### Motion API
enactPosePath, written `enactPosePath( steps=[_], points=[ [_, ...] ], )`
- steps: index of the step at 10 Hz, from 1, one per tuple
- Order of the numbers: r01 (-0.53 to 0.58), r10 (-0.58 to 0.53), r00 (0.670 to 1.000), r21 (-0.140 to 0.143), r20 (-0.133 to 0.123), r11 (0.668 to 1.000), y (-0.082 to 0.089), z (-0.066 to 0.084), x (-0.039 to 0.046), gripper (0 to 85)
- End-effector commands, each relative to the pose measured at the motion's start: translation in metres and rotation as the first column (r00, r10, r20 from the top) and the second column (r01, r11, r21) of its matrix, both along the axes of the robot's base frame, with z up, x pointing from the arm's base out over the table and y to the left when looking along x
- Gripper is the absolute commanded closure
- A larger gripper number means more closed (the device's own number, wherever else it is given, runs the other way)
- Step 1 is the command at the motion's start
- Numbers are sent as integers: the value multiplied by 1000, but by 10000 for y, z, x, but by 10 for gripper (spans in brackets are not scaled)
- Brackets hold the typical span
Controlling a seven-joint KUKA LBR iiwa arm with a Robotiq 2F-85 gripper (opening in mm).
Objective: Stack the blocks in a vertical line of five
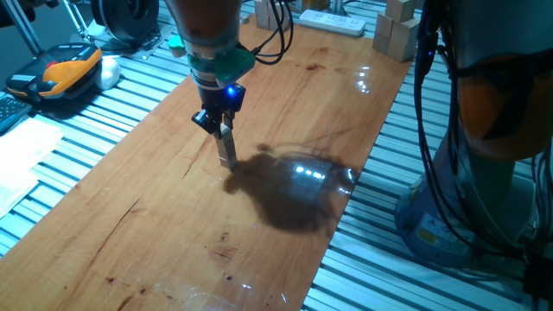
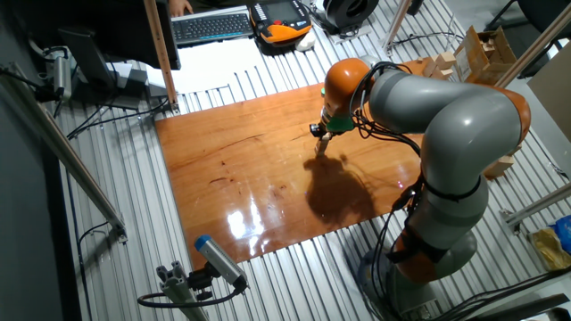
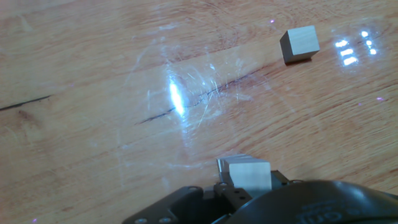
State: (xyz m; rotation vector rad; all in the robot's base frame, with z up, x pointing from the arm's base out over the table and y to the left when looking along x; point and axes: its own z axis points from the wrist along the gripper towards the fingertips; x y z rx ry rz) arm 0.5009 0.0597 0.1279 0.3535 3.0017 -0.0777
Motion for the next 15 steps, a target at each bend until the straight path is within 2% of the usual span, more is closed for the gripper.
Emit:
enactPosePath(
  steps=[1,2,8,9,11,13,14,15],
  points=[
    [2,-2,1000,-1,1,1000,-4,-6,-3,510],
    [4,-4,1000,-1,4,1000,-5,-10,-1,340],
    [16,-16,1000,-1,6,1000,-16,10,4,340],
    [15,-15,1000,6,6,1000,-31,33,19,170],
    [16,-16,1000,13,1,1000,-72,127,82,170],
    [8,-7,1000,48,-8,999,-132,227,152,170],
    [5,-5,1000,44,-9,999,-157,267,201,170],
    [0,1,1000,40,-18,999,-181,317,255,340]
  ],
)
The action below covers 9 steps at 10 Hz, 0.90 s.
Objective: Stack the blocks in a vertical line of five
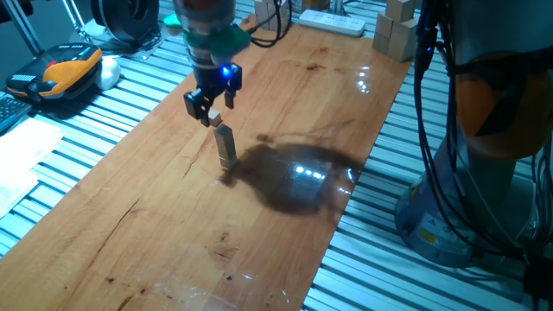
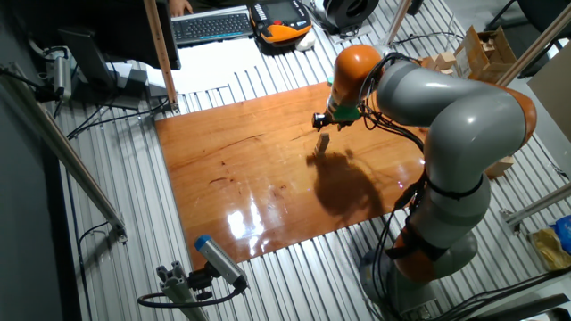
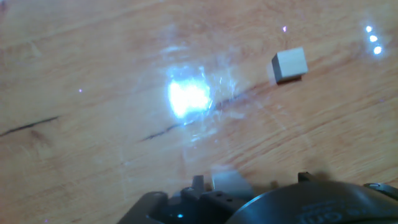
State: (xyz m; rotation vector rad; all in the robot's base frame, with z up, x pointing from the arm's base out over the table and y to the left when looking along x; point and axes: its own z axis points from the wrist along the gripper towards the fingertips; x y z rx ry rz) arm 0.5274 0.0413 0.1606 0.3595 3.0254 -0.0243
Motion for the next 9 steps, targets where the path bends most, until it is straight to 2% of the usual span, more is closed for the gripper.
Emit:
enactPosePath(
  steps=[1,2,4,5,7,9],
  points=[
    [-3,3,1000,-6,-6,1000,-11,41,48,340],
    [-5,5,1000,-18,-8,1000,-18,65,109,340],
    [-14,14,1000,-19,-11,1000,-61,20,325,340],
    [-21,21,1000,-27,-5,999,-110,-14,395,340],
    [-38,38,999,-14,-3,999,-211,-50,522,340],
    [-40,40,999,-24,5,999,-226,-159,605,340]
  ],
)
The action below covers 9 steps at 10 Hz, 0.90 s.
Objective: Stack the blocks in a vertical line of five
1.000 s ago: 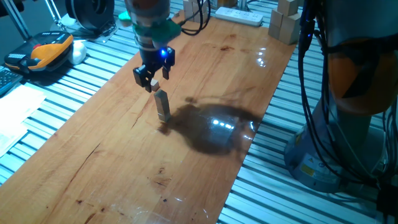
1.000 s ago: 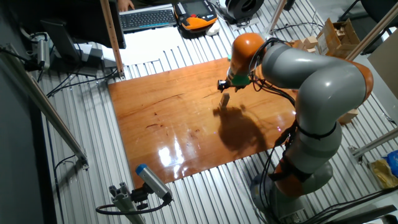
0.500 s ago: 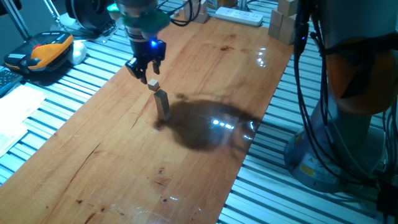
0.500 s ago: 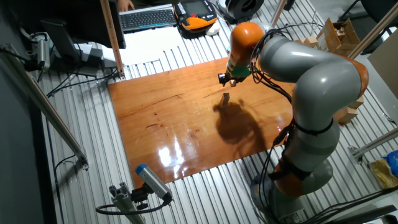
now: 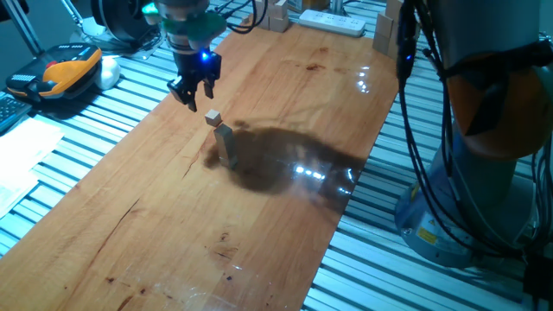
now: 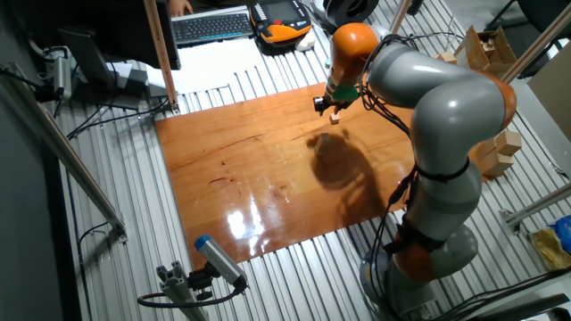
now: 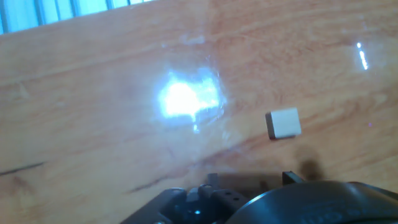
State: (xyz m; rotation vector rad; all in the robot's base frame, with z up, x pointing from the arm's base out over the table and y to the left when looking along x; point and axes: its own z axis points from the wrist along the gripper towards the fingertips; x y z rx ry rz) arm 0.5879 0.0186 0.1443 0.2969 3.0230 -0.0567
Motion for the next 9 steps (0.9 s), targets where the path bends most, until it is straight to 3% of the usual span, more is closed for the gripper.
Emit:
enactPosePath(
  steps=[1,4,9],
  points=[
    [-1,1,1000,-3,4,1000,-17,-34,34,340],
    [-23,23,1000,-14,16,1000,-138,-141,194,340],
    [-26,26,1000,8,4,1000,-188,-358,294,340]
  ],
)
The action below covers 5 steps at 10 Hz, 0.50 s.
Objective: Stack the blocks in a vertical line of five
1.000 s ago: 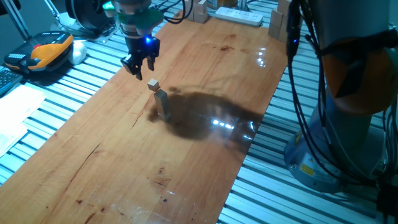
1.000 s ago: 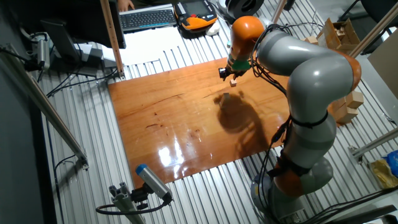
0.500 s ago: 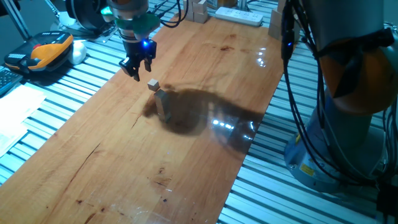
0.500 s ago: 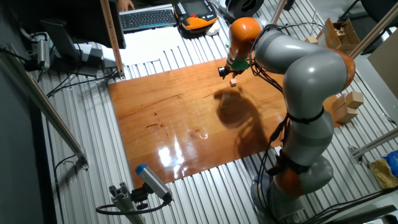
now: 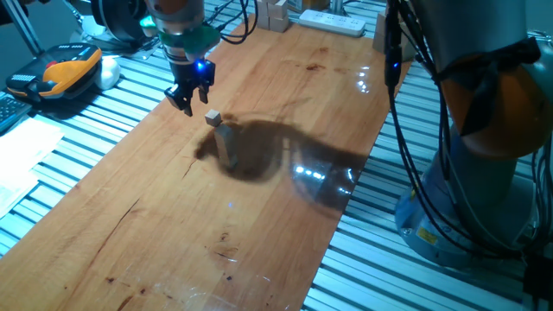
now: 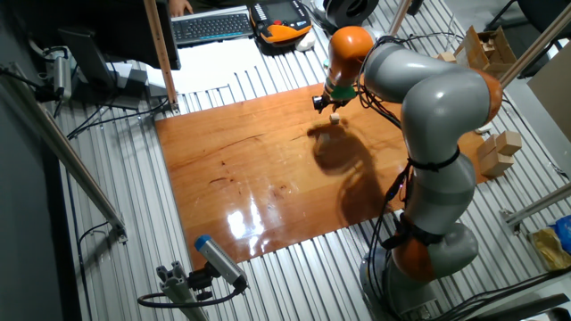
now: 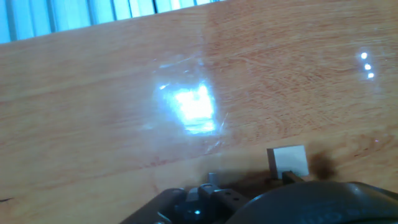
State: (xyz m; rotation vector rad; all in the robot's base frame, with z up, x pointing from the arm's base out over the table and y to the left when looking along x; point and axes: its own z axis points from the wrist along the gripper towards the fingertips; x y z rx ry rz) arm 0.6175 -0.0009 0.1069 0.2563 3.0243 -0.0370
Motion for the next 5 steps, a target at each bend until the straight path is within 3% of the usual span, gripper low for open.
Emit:
enactPosePath(
  steps=[1,5],
  points=[
    [-3,3,1000,4,0,1000,-3,-36,10,340],
    [-52,52,999,26,-5,998,-21,-190,37,340]
  ],
)
